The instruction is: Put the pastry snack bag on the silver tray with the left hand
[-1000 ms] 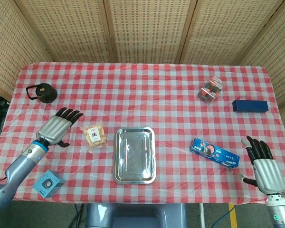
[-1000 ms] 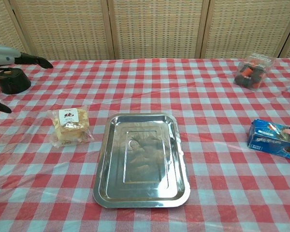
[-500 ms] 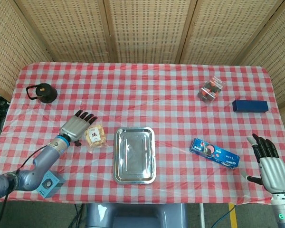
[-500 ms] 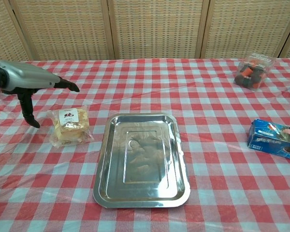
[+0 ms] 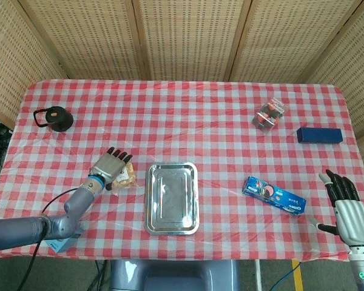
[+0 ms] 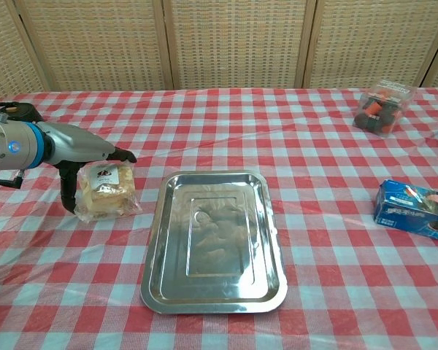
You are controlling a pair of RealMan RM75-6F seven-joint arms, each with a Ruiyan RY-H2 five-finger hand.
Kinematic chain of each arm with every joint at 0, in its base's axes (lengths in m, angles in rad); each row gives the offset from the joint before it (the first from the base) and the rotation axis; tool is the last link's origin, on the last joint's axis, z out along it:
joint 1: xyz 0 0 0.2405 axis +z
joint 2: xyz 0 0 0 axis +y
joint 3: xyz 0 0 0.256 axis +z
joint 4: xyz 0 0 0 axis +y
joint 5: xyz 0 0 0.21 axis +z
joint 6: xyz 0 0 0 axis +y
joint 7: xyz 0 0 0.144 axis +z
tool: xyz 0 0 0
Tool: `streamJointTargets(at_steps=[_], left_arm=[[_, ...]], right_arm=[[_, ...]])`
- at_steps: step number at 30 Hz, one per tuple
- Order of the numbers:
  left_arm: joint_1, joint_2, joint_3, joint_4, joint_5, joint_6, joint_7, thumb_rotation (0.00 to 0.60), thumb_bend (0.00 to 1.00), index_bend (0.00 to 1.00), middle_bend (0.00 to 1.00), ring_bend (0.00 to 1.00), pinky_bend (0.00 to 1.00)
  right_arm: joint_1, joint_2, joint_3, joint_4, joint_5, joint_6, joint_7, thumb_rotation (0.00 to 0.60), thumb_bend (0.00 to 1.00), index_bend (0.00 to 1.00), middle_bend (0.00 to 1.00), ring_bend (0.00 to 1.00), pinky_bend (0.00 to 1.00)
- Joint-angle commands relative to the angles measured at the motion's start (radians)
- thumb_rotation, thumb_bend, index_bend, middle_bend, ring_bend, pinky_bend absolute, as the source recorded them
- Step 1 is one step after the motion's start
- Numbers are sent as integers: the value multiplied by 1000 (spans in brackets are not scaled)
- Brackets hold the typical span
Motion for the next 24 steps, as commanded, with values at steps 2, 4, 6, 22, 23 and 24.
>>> streamJointTargets(at_steps=[2, 4, 6, 22, 23, 24], left_arm=[[-12, -22, 14, 15, -3, 21, -6, 600, 60, 3, 0, 0, 7], [-4, -32, 17, 19, 29, 55, -15, 600, 161, 76, 9, 9, 75], [3, -36, 18, 21, 48, 70, -27, 600, 270, 229, 77, 68, 194], [73, 36, -18, -62, 234, 188, -157, 600, 451, 461, 272, 222, 332], [76, 56, -28, -86, 255, 203, -168, 600, 451, 461, 272, 222, 332], [80, 84, -42, -126, 281, 221, -185, 600, 451, 461, 272, 222, 332]], right_arm=[[0, 0, 1, 0, 0, 1, 1, 600, 59, 16, 0, 0, 0], [0, -1, 0, 0, -3, 1, 3, 600, 59, 16, 0, 0, 0], [0, -1, -1, 0, -5, 1, 4, 600, 59, 16, 0, 0, 0], [-1, 1, -3, -6, -12, 5, 6, 600, 59, 15, 0, 0, 0], [-1, 1, -3, -6, -13, 6, 6, 600, 59, 15, 0, 0, 0], [-1, 1, -3, -7, -14, 7, 5, 600, 58, 15, 0, 0, 0]])
